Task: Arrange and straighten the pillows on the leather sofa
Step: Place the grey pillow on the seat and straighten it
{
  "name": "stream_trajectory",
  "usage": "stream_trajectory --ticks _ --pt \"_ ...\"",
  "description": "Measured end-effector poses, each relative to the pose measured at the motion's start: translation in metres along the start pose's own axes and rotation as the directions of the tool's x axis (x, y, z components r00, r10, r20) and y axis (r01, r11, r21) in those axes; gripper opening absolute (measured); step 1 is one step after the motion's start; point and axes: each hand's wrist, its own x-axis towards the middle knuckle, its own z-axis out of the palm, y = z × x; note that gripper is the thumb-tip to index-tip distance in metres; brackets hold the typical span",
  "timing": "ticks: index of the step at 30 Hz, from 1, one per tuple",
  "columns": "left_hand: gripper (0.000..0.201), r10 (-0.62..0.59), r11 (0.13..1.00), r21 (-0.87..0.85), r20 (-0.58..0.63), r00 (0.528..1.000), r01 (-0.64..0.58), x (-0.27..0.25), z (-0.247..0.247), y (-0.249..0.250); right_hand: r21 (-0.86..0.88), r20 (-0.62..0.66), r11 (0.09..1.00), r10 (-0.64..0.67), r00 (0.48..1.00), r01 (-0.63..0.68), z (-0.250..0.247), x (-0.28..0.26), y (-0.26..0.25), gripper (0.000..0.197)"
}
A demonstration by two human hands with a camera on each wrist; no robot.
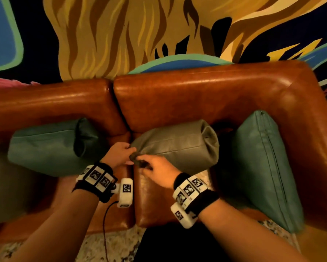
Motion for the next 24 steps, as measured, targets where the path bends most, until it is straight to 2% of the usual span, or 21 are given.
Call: stream_trajectory --ticks 1,2,3,4,5,6,7,8,11,12,14,15,16,17,18,19,20,21,22,23,24 --pt "0.017 -0.009 1.0 -0.022 -0.057 0.998 0.008 0.007 -0.001 -0.01 0.008 -0.082 1.0 0.008 0.997 -0.007 -0.01 0.0 0.011 0.038" --pt "0.016 -0.024 0.999 -0.041 -0.101 0.995 0.02 0.01 -0.002 -0.016 0.005 -0.274 1.0 0.028 0.961 -0.027 -0.023 0.001 0.025 0.033" --pt "0.016 -0.038 0.998 -0.055 -0.143 0.989 0.031 0.011 -0.002 -0.021 -0.026 -0.485 0.996 0.062 0.872 -0.085 -0.039 0.002 0.041 0.03" --pt "0.02 -0.057 0.998 -0.049 -0.176 0.983 0.049 0.012 -0.002 -0.025 -0.06 -0.64 0.98 0.107 0.761 -0.187 -0.057 0.002 0.059 0.03" --pt "0.027 -0.068 0.997 -0.042 -0.192 0.979 0.061 0.014 -0.001 -0.029 -0.08 -0.719 0.95 0.155 0.677 -0.303 -0.075 0.001 0.075 0.032" --pt "0.032 -0.075 0.997 -0.038 -0.197 0.978 0.069 0.014 0.0 -0.032 -0.093 -0.721 0.907 0.223 0.656 -0.411 -0.09 0.0 0.089 0.035" --pt "0.034 -0.067 0.997 -0.039 -0.201 0.977 0.06 0.013 0.003 -0.032 -0.125 -0.671 0.857 0.298 0.679 -0.5 -0.102 0.002 0.101 0.037" --pt "0.036 -0.055 0.998 -0.03 -0.207 0.977 0.05 0.012 0.005 -0.031 -0.191 -0.595 0.814 0.348 0.725 -0.548 -0.111 0.005 0.111 0.039" --pt "0.044 -0.002 0.999 0.05 -0.229 0.973 0.014 0.008 0.014 -0.02 -0.476 -0.347 0.724 0.368 0.863 -0.5 -0.122 0.014 0.117 0.036" --pt "0.043 0.016 0.995 0.1 -0.244 0.97 0.009 0.006 0.016 -0.015 -0.535 -0.302 0.696 0.371 0.878 -0.479 -0.124 0.016 0.115 0.035" --pt "0.041 0.086 0.981 0.194 -0.283 0.955 -0.031 0.007 0.015 -0.018 -0.558 -0.283 0.671 0.399 0.872 -0.488 -0.127 0.021 0.116 0.033" --pt "0.042 0.123 0.974 0.217 -0.286 0.95 -0.061 0.009 0.014 -0.021 -0.516 -0.306 0.693 0.399 0.864 -0.503 -0.13 0.021 0.12 0.031" --pt "0.045 0.131 0.972 0.225 -0.285 0.95 -0.066 0.011 0.011 -0.025 -0.408 -0.355 0.758 0.381 0.854 -0.508 -0.133 0.018 0.125 0.027" --pt "0.049 0.137 0.969 0.237 -0.298 0.945 -0.066 0.014 0.007 -0.029 -0.221 -0.425 0.854 0.35 0.835 -0.47 -0.138 0.013 0.133 0.022" --pt "0.053 0.129 0.967 0.252 -0.325 0.937 -0.045 0.015 0.003 -0.031 0.051 -0.506 0.927 0.345 0.79 -0.372 -0.144 0.004 0.139 0.016" --pt "0.058 0.117 0.968 0.248 -0.355 0.928 -0.027 0.017 -0.001 -0.034 0.352 -0.581 0.916 0.375 0.722 -0.192 -0.15 -0.007 0.144 0.011" --pt "0.062 0.098 0.974 0.226 -0.385 0.918 -0.009 0.018 -0.004 -0.034 0.584 -0.601 0.812 0.447 0.663 -0.019 -0.153 -0.019 0.148 0.007" --pt "0.062 0.098 0.977 0.211 -0.407 0.908 -0.011 0.017 -0.004 -0.032 0.735 -0.567 0.67 0.52 0.639 0.106 -0.154 -0.03 0.15 0.008" --pt "0.06 0.108 0.977 0.214 -0.405 0.908 -0.02 0.012 -0.001 -0.026 0.827 -0.501 0.54 0.577 0.646 0.159 -0.151 -0.039 0.149 0.01" --pt "0.058 0.131 0.971 0.237 -0.391 0.911 -0.038 0.011 0.004 -0.022 0.884 -0.424 0.44 0.613 0.667 0.157 -0.146 -0.048 0.149 0.013" --pt "0.055 0.156 0.963 0.262 -0.375 0.914 -0.056 0.007 0.01 -0.016 0.91 -0.363 0.399 0.64 0.677 0.111 -0.141 -0.053 0.152 0.015"
